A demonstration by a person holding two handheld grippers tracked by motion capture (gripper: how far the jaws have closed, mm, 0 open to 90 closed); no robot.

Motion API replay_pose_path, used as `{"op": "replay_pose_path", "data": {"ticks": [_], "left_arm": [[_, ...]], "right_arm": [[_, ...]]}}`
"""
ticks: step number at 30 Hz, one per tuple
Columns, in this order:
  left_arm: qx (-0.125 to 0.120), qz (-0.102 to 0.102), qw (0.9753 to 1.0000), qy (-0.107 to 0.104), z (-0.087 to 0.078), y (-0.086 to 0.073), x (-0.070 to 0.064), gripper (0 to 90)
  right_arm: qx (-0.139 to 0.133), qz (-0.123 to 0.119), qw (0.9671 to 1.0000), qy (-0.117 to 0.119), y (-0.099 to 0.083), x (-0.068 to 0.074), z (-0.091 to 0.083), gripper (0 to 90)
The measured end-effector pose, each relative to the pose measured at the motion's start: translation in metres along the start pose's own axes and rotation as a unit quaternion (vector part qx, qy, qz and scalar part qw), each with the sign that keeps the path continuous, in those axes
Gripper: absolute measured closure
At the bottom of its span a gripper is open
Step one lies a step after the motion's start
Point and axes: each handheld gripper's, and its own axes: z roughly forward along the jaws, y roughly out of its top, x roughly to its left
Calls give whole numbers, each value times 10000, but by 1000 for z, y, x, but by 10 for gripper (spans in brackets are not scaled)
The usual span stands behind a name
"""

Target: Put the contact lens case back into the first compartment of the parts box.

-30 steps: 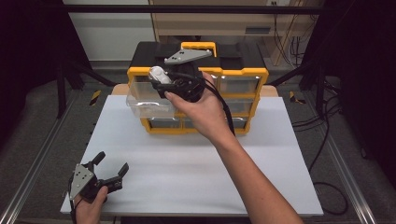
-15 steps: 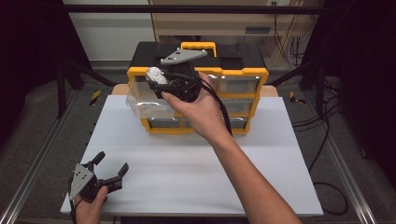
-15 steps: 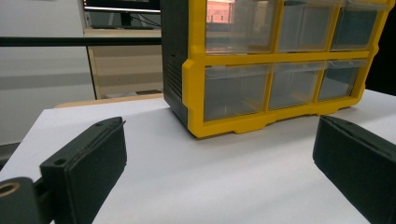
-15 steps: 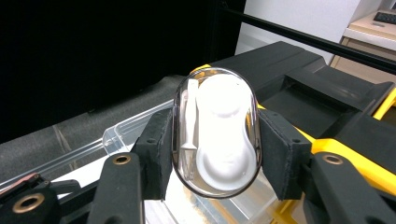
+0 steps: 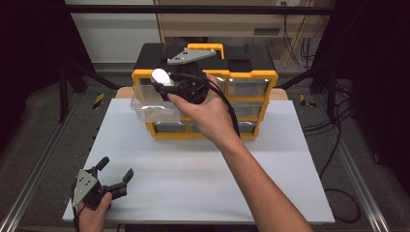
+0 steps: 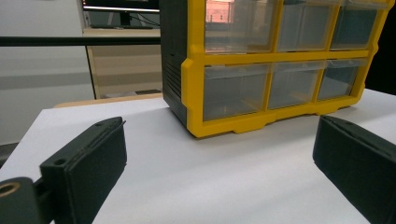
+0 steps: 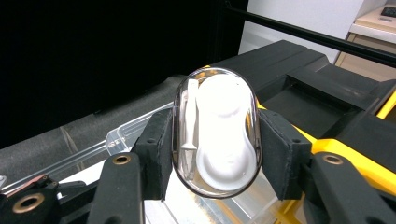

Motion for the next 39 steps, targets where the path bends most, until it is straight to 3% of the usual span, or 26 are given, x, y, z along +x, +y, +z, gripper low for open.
{"op": "replay_pose_path", "data": {"ticks": [17,39], "left_arm": [[25,8,10000,-44,2,-1,-2,25],[61,17,10000,-76,3,-2,-4,25]], "right_arm": [[168,13,9998,75,2,2,8,490],[463,89,9989,9,1,0,21,490]]}}
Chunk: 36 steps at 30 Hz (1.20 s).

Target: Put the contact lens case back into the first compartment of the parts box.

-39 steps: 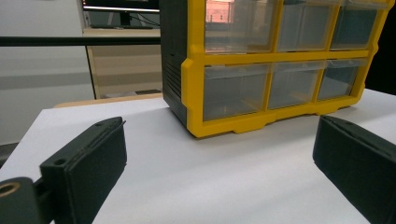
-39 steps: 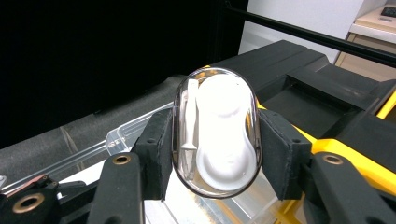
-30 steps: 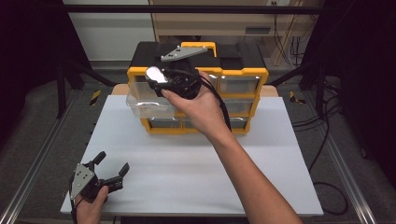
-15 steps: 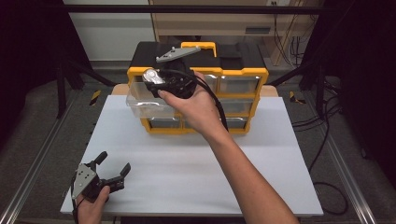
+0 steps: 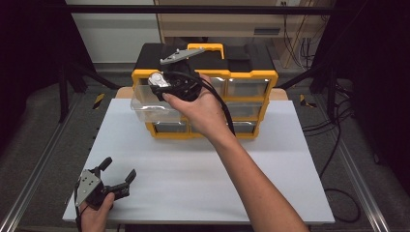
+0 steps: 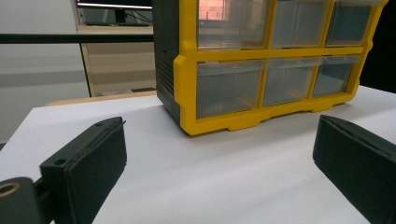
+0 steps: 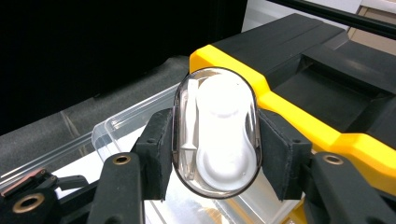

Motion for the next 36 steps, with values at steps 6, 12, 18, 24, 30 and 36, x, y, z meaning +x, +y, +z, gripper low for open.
{"op": "replay_pose_path", "data": {"ticks": [6,12,18,24,30,36], "left_arm": [[-9,-4,10000,-12,0,0,-1,25],[-10,-12,10000,-5,0,0,0,25],[3,-2,10000,-8,0,0,-1,25],[3,6,10000,23,0,0,0,22],[16,12,10000,13,1,0,-1,20],[34,120,9999,74,-1,1,0,13]], "right_arm": [[22,-4,10000,97,0,3,4,488],[-56,133,9998,167,1,4,2,341],[-200,185,9996,98,0,1,-4,188],[-405,250,9989,-12,0,-3,-10,55],[-438,325,9983,-180,-4,-8,-11,42],[-539,197,9982,-200,-9,-12,-13,39]]}}
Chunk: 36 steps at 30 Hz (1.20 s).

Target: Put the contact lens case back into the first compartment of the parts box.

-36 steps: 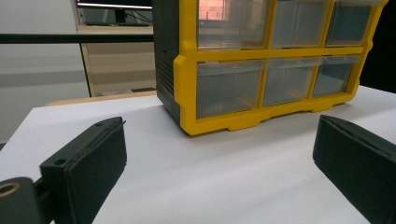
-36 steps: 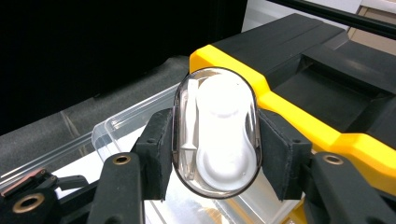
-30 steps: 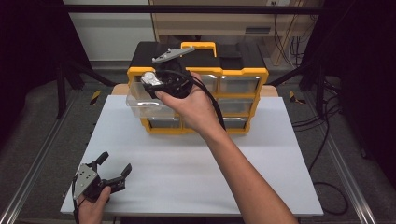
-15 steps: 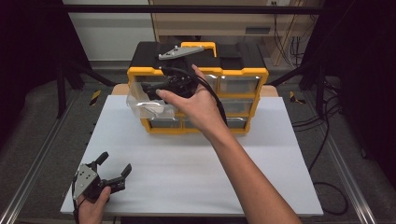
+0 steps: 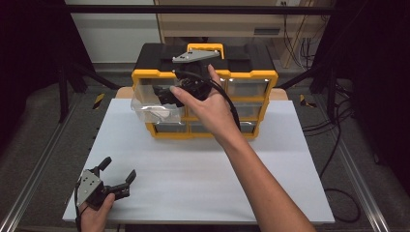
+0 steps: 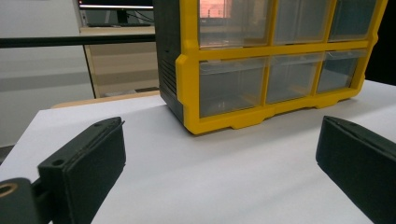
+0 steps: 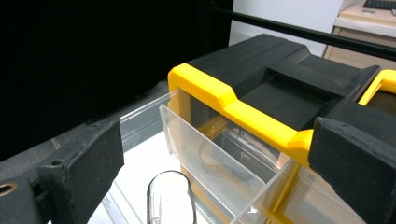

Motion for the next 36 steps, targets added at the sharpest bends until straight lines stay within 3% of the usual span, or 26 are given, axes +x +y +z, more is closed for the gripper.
{"op": "replay_pose_path", "data": {"ticks": [16,29,36], "left_arm": [[-19,-33,10000,35,-1,0,3,13],[-27,-40,10000,56,-3,0,5,13],[-26,-56,9999,83,-3,0,6,13]], "right_arm": [[-303,4,9995,-7,-3,-17,-23,36],[-410,-118,9986,-303,-22,-38,-40,32],[-664,-133,9963,-531,-32,-50,-53,26]]}}
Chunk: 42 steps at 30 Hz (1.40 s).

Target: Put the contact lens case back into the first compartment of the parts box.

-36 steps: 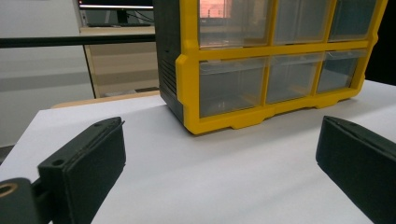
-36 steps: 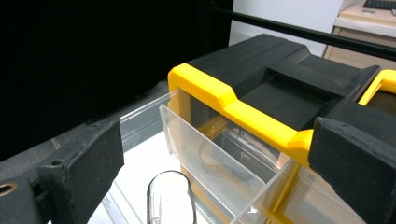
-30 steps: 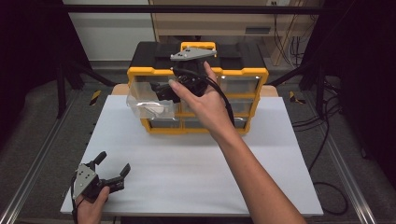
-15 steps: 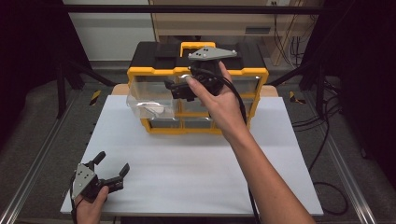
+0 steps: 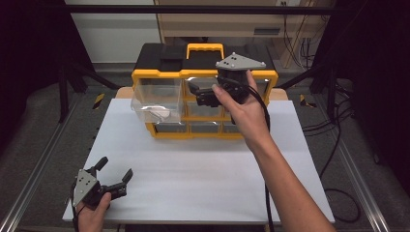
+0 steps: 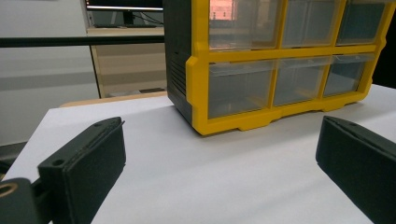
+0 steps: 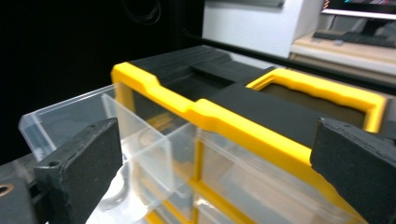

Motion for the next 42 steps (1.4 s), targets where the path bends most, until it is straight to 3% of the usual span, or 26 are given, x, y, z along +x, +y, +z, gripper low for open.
{"op": "replay_pose_path", "data": {"ticks": [13,18,29,42], "left_arm": [[-2,-5,10000,54,-2,0,2,13],[-10,-41,10000,78,-3,0,3,11],[-36,-67,9999,85,-4,0,4,11],[-9,-89,9999,50,-4,0,4,8]], "right_arm": [[-337,-7,9993,-175,-20,-23,-34,30],[-471,89,9984,-297,-32,-32,-53,28],[-497,320,9972,-456,-60,-55,-80,24],[-524,388,9964,-541,-111,-70,-116,40]]}}
